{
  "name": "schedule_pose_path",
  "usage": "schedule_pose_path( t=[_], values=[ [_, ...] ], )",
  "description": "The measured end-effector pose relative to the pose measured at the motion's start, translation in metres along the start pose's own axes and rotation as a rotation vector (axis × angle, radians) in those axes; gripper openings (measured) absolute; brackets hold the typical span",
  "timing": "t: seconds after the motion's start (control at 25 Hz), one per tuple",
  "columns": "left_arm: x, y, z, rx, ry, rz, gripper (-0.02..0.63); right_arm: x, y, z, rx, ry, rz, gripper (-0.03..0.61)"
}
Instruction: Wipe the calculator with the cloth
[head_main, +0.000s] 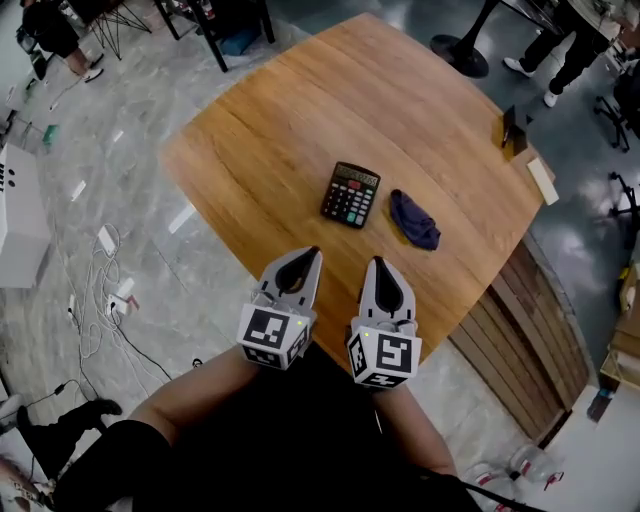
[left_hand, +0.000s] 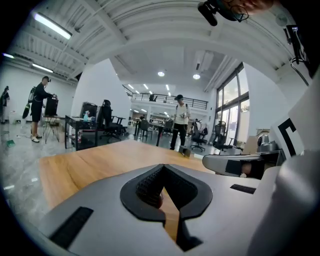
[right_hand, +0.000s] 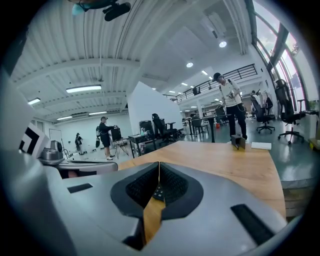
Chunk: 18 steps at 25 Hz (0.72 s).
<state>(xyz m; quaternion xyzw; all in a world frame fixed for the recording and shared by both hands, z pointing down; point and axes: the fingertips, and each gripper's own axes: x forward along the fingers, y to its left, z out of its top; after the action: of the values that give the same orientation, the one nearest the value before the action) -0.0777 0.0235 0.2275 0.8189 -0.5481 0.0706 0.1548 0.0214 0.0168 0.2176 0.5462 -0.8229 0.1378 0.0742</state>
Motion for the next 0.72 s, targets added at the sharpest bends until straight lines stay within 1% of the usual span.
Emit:
schedule_pose_path(
  t=[0.12, 0.28, 0.4, 0.52, 0.72],
  values=[
    [0.025, 0.015, -0.004, -0.011, 0.022, -0.034, 0.008, 0.025, -0.005, -0.005, 0.0, 0.027, -0.013, 0.016],
    [0.064, 0.031, -0.02, -0.009, 0.048, -0.058, 0.008, 0.061, -0.021, -0.022, 0.002, 0.061, -0.031, 0.015],
    [0.09, 0.041, -0.034, 0.004, 0.065, -0.069, 0.008, 0.087, -0.033, -0.04, -0.002, 0.091, -0.046, 0.015],
    [0.112, 0.051, -0.051, -0.004, 0.087, -0.083, 0.008, 0.111, -0.04, -0.062, 0.004, 0.136, -0.055, 0.015],
    [0.147, 0.067, -0.075, -0.001, 0.091, -0.101, 0.008, 0.148, -0.054, -0.098, -0.001, 0.192, -0.069, 0.015]
  ],
)
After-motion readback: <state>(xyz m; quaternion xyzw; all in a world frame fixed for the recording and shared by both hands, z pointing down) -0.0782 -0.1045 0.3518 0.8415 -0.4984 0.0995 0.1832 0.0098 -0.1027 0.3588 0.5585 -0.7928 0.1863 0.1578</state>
